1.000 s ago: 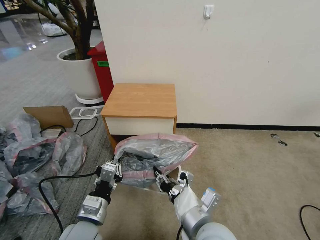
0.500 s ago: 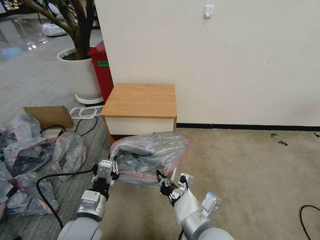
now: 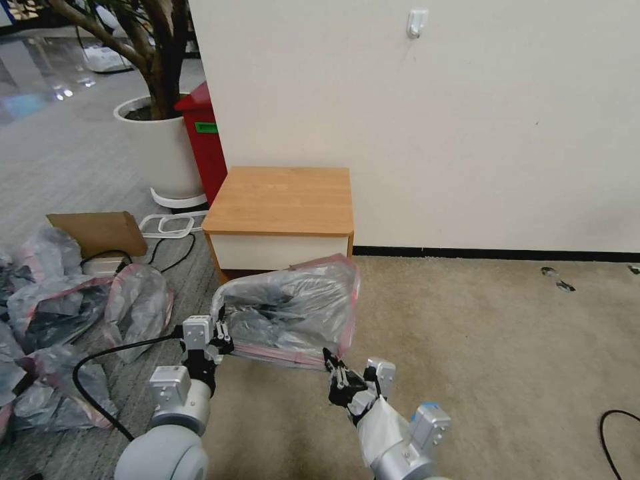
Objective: Pick up the garbage bag from the table and place it over the trash can.
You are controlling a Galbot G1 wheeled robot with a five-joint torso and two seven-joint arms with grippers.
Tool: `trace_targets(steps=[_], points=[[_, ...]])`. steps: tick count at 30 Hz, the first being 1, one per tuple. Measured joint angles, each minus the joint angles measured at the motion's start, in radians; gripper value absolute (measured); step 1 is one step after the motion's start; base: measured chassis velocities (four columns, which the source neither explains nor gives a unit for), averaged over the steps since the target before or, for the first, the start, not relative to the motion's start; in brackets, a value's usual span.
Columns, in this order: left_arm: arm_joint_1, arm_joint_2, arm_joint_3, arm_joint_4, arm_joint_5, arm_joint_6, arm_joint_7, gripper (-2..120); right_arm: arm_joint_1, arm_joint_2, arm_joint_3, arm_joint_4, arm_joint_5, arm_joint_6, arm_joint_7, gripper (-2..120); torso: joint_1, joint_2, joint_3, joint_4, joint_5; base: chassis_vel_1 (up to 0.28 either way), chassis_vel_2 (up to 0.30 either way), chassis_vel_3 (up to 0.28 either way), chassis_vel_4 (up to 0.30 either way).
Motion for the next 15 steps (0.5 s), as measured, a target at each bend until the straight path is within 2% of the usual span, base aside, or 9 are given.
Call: trace_targets(steps=[4,7,15], points=[[0.000,-0.006,0.000,-0.022,-0.073,0.038,-0.037,0,-0.002,-0.006,0.000,-0.023,-0.102,0.036,-0.044,0,0.000,0.000,0.000,0.0000,0.0000,0.000,0.000,0.000,0.000],[-0.001,-0.006,-0.002,-0.039,-0.127,0.060,-0.053,0,0.003,-0.010,0.003,-0.033,-0.130,0.046,-0.056,0,0.000,0.000,0.000,0.0000,0.0000,0.000,0.000,0.000,0.000],[0.002,0.002,-0.007,-0.071,-0.257,0.110,-0.072,0,0.031,-0.032,0.046,-0.060,-0.134,0.047,-0.064,0,0.000,0.000,0.000,0.0000,0.0000,0.000,0.000,0.000,0.000]])
